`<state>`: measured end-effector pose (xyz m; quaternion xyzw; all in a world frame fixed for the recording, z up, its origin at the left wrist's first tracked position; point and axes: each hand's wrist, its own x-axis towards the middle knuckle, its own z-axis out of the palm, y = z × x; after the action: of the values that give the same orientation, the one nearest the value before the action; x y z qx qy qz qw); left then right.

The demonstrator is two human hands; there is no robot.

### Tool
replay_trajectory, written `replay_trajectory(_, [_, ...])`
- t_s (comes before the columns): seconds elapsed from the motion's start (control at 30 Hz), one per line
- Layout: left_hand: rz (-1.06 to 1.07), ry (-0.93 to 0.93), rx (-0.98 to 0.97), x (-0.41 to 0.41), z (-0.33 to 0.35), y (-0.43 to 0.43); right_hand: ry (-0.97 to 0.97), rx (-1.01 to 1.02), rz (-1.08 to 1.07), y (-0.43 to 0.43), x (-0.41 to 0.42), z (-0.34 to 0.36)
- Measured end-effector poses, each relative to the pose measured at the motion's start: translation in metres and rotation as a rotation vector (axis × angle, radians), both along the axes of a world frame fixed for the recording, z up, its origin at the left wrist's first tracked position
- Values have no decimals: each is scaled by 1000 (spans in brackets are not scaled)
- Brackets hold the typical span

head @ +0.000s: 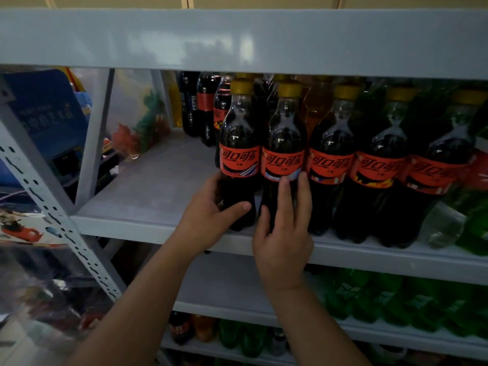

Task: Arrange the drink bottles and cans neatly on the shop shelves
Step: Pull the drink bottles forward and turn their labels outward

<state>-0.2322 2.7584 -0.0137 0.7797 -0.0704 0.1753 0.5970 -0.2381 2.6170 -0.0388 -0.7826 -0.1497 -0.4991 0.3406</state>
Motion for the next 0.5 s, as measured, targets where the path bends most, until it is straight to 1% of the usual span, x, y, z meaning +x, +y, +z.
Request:
replay_trajectory(0.1, [45,-4,7,-3,2,-4,-14,-19,20,-3,-3,2])
replay_trajectory(0.23, [73,-13,45,-6,4,-6,-76,-71,129,-21,-7,-12])
replay_trajectory(0.3, [146,-26,155,-7,2,-8,-82,-106,186,-38,-13,-33])
replay_trajectory(0.33, [204,-61,220,-10,-2,-11,-64,-138,207,-48,-17,-48])
replay_trajectory(0.4, [387,-220,299,-22,-16,-19,9,-202,232,-71,-26,-82])
replay_trajectory(0.47, [572,-450,351,-41,-45,-34,132,-243,231,-95,-35,-116])
replay_trajectory(0.5, [608,-541,388,-50,-64,-45,201,-264,214,-108,-38,-131])
